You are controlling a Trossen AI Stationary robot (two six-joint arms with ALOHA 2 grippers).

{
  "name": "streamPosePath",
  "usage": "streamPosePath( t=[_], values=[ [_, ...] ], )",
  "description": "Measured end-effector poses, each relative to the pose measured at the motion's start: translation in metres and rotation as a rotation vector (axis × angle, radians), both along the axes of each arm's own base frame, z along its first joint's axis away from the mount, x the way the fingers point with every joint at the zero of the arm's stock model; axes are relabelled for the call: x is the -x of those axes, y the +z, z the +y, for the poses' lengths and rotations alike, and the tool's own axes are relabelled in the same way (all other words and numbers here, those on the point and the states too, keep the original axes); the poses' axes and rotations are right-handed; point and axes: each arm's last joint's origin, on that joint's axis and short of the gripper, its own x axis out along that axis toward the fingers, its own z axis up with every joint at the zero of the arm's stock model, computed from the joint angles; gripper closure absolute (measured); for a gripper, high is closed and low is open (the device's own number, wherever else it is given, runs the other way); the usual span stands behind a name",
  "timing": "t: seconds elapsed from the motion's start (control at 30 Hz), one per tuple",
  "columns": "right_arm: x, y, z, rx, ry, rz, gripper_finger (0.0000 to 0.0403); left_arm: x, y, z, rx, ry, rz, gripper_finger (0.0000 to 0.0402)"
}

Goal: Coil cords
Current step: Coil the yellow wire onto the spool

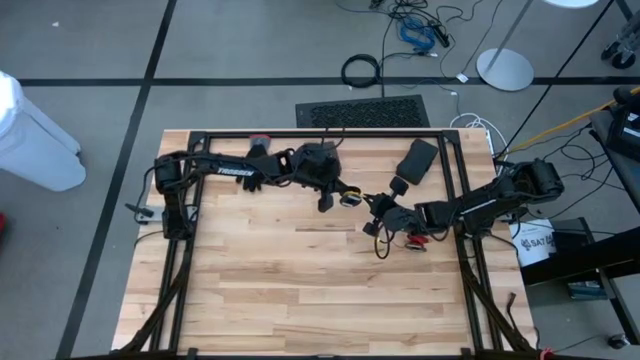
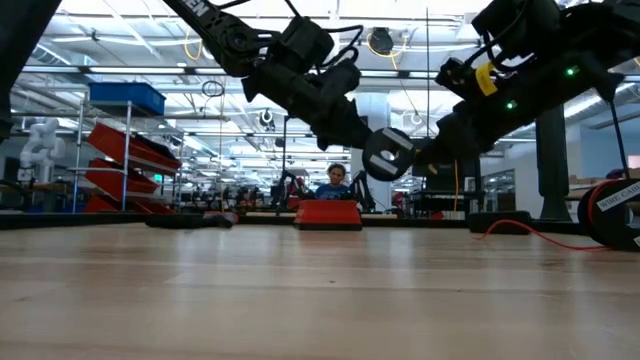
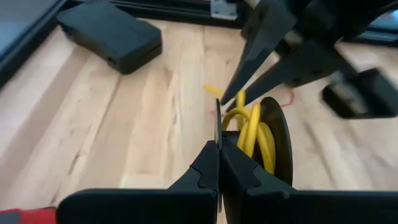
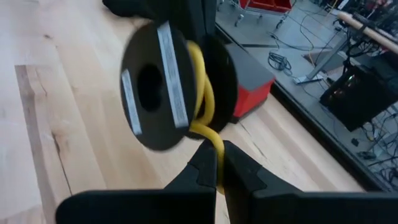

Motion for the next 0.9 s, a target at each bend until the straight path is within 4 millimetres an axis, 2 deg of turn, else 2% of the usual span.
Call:
streamPosePath(
  t=[0.6, 0.77, 0.9],
  values=[
    [-0.014, 0.018, -0.002, 0.010, 0.034, 0.002, 0.0403, -0.010, 0.003, -0.041, -0.478, 0.159, 0.097, 0.0402],
    [-0.015, 0.019, -0.006, -0.012, 0.013, -0.023, 0.0402, -0.012, 0.007, -0.046, -0.566, 0.192, 0.110, 0.0402],
    [-0.016, 0.018, -0.012, -0.093, 0.037, -0.043, 0.0394, -0.011, 0.005, -0.048, -0.624, 0.183, 0.150, 0.0402]
  ],
)
